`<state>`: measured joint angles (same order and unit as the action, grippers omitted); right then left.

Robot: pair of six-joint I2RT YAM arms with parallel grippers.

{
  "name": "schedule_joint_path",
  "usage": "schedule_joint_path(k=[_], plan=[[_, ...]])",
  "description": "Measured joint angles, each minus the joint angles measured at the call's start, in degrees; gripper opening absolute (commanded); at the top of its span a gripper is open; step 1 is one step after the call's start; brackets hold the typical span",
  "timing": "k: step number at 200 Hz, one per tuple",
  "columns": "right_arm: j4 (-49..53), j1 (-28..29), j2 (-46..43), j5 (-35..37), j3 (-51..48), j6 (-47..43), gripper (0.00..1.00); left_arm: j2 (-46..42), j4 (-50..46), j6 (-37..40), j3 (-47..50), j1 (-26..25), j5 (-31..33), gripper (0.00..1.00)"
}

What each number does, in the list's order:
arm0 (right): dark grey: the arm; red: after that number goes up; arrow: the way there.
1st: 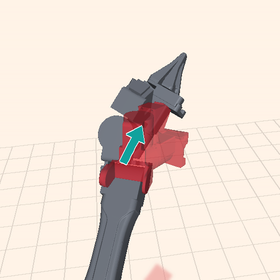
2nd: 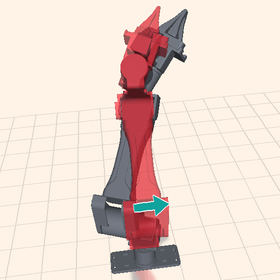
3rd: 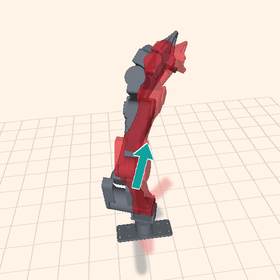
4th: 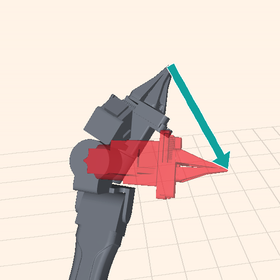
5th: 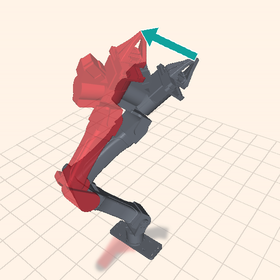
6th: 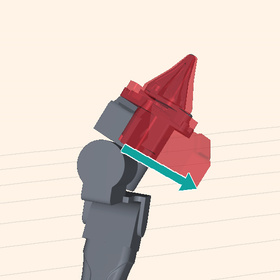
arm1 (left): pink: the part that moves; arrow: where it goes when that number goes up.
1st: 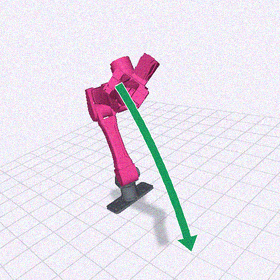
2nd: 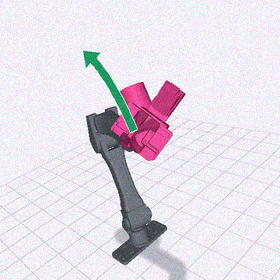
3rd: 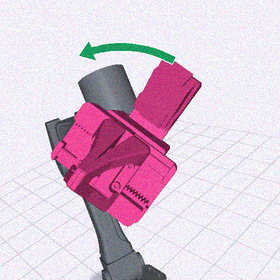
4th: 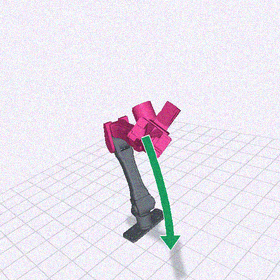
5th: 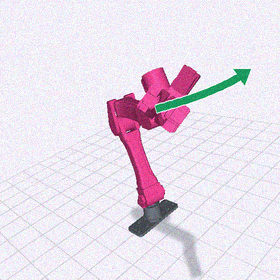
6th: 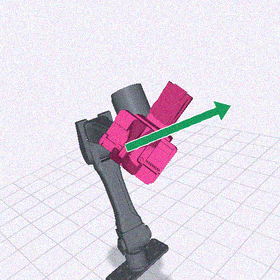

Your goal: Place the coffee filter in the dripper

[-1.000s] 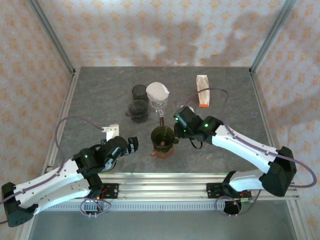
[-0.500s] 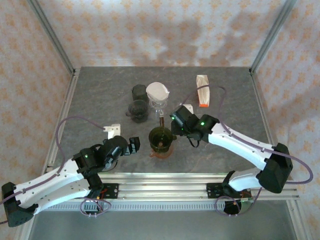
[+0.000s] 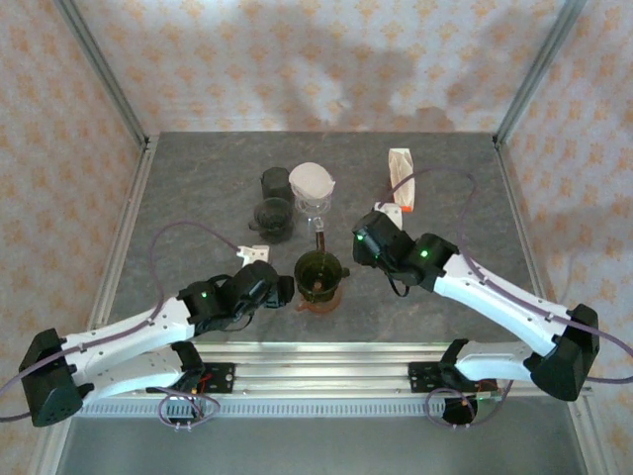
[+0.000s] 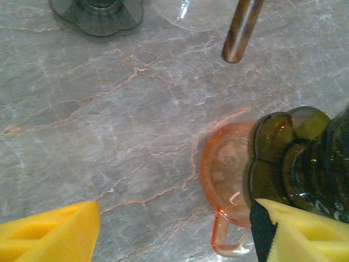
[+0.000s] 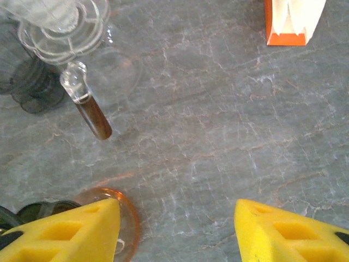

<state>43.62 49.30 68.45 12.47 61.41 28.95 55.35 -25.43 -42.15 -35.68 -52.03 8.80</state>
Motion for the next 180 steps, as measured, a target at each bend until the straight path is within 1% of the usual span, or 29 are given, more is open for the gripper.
schedule_joint_path(k=[49, 98, 109, 126, 135, 139, 147, 161, 180], plan=[[0.2, 0.0, -0.1, 0.0, -0.5, 0.2, 0.58, 3.7, 3.0, 0.0, 0.0, 0.0, -2.1, 0.73], [0.2, 0.0, -1.2, 0.0, -0.8, 0.7, 0.58, 3.8, 3.1, 0.0, -0.1, 0.0, -2.3, 0.72], [0.2, 0.0, -1.2, 0.1, -0.8, 0.7, 0.6, 3.1, 2.5, 0.0, -0.2, 0.3, -2.1, 0.77], [0.2, -0.2, -1.3, 0.2, -0.8, 0.5, 0.65, 1.2, 1.5, -0.4, -0.1, 1.2, -1.5, 0.91], [0.0, -0.7, -1.3, 0.0, -0.8, 0.2, 0.67, -0.1, 0.9, -0.8, -0.1, 1.7, -1.1, 0.97], [-0.1, -1.3, -1.3, -0.2, -0.8, 0.1, 0.67, -0.7, 0.7, -0.5, -0.1, 2.0, -0.9, 0.99], [-0.5, -2.9, -1.3, -0.9, -0.8, -0.5, 0.68, -1.9, 0.3, -0.9, -0.1, 2.5, -0.6, 1.0], [-1.7, -7.6, -0.3, -1.9, -0.5, -1.9, 0.68, -4.1, -0.2, -1.0, -0.1, 3.0, 0.3, 1.0], [-3.2, -15.4, 4.4, -3.4, 2.0, -4.4, 0.62, -6.5, -0.7, -0.9, -0.1, 3.1, 1.2, 1.0]])
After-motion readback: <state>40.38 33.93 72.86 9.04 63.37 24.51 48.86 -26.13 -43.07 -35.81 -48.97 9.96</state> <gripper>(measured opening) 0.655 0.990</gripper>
